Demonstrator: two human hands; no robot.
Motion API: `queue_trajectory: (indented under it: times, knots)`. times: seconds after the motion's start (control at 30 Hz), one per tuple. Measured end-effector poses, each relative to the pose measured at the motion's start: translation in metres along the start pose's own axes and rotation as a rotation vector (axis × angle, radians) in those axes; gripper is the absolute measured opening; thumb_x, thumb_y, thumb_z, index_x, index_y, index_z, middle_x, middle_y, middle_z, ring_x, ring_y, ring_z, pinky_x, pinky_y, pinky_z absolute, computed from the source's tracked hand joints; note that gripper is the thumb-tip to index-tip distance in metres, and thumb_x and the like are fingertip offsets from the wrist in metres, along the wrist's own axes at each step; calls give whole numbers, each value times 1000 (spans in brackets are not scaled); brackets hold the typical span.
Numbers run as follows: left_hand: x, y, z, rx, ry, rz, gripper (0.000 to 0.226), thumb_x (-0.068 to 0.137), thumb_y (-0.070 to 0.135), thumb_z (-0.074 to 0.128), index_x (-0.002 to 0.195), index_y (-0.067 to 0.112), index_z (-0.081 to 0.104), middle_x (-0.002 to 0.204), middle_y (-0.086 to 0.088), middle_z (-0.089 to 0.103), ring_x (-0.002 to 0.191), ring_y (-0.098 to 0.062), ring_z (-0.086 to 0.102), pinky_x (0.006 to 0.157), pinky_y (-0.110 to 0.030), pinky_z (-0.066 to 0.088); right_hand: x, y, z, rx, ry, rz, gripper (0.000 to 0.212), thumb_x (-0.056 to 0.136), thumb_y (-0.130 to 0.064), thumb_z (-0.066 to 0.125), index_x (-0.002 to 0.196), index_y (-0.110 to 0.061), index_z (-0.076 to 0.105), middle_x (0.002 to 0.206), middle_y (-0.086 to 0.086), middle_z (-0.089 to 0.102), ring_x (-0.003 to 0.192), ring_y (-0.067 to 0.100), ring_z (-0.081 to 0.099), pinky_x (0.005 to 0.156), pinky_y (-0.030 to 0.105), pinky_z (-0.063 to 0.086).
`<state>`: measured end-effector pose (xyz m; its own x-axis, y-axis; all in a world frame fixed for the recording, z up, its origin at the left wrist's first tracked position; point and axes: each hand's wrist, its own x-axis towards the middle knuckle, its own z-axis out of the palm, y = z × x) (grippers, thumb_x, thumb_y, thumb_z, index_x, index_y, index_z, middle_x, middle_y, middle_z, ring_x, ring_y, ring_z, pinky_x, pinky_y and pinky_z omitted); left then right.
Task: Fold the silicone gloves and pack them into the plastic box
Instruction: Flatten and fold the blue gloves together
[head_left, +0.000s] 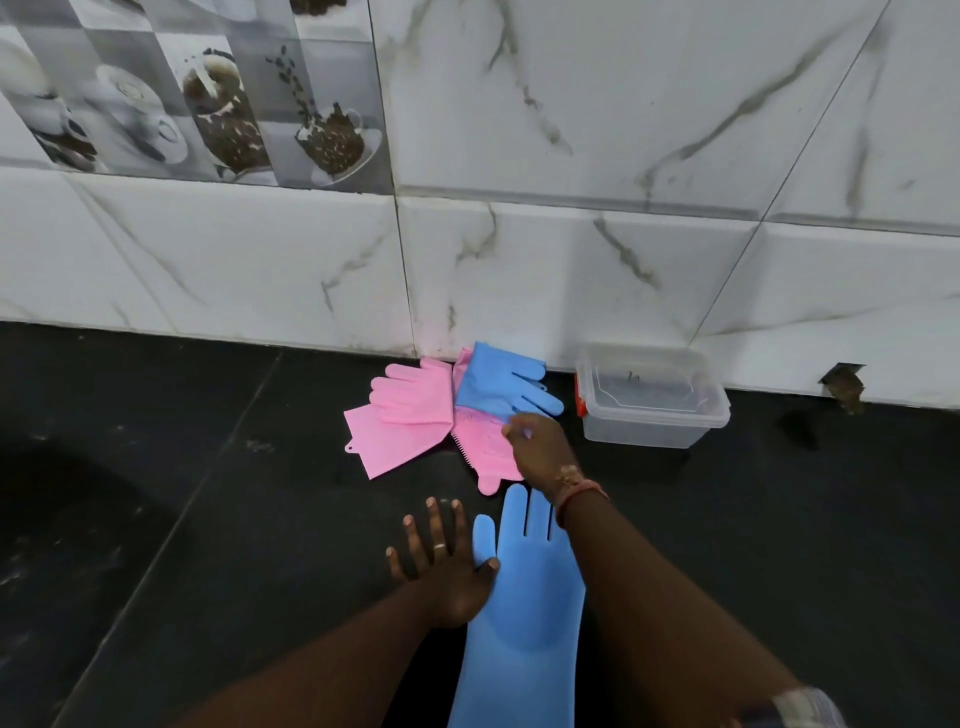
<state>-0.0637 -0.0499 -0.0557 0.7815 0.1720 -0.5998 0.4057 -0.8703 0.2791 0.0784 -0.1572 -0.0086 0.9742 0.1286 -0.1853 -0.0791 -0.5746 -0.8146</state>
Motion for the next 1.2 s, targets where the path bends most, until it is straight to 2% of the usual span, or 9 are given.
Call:
queue_trajectory:
  times: [0.23, 0.4, 0.5, 0.6, 0.73, 0.8, 0.87, 1.07, 1.2]
  knots:
    - [7, -4, 3, -17, -45, 15, 83, 103, 64, 23, 160, 32, -28, 164, -2, -45, 153, -35, -38, 123, -63, -16, -56, -38, -76, 536, 218, -429, 18, 88, -27, 71, 105, -22, 76, 107, -6, 75, 100, 9, 69, 86, 21, 55]
    - [8, -4, -1, -30, -32, 0, 78, 103, 64, 18, 162, 33, -23, 167, -1, -39, 155, -34, -33, 125, -62, -13, -68, 11, -88, 1361, 399, -142, 18, 94, -27, 61, 106, -17, 70, 102, 4, 69, 95, 23, 61, 78, 30, 56]
    - [1, -3, -3, -30, -31, 5, 77, 105, 63, 17, 163, 31, -21, 168, -2, -37, 156, -35, -32, 126, -62, -12, -78, 37, -50, 1273, 292, 176, 48, 90, -37, 66, 134, -24, 52, 121, 5, 66, 109, 28, 65, 92, 47, 55]
    - [0, -3, -6, -28, -66, 25, 77, 104, 65, 16, 164, 29, -16, 166, -4, -41, 154, -36, -36, 125, -63, -13, -80, 51, -22, 1028, 327, 257, 72, 79, -22, 82, 138, -29, 42, 125, 6, 64, 108, 28, 67, 87, 49, 56]
    - [-1, -5, -5, -7, -68, 33, 87, 99, 75, 20, 164, 30, -17, 162, -4, -46, 151, -37, -40, 124, -64, -15, -67, 45, -19, 995, 596, 286, 49, 82, -5, 77, 122, -5, 49, 120, 14, 62, 95, 23, 65, 76, 38, 59]
    - [3, -5, -2, 15, -60, 22, 93, 95, 80, 22, 162, 32, -21, 163, -5, -46, 151, -38, -40, 123, -65, -16, -68, 34, -28, 926, 685, 242, 20, 86, 3, 67, 98, -8, 56, 103, 22, 62, 74, 22, 62, 61, 29, 54]
    - [8, -7, 2, 25, -59, 19, 95, 91, 83, 21, 162, 34, -20, 166, -6, -40, 150, -39, -41, 123, -65, -18, -75, 23, -43, 890, 692, 128, 21, 88, 5, 57, 80, -15, 58, 85, 22, 61, 60, 23, 57, 53, 28, 49]
    - [18, -16, 7, -32, -63, 17, 98, 88, 86, 20, 162, 35, -18, 170, -7, -32, 148, -37, -44, 119, -65, -23, -125, -13, -104, 1089, 234, -329, 24, 78, 2, 44, 68, -16, 55, 70, 2, 45, 63, 14, 38, 57, 25, 34]
    - [5, -12, 6, -181, 71, 24, 77, 103, 61, 32, 166, 32, -3, 175, -4, -19, 156, -33, -32, 124, -60, -17, -157, -19, -134, 1308, -175, -438, 7, 71, -5, 45, 70, -12, 46, 73, 5, 42, 65, 19, 37, 63, 32, 30]
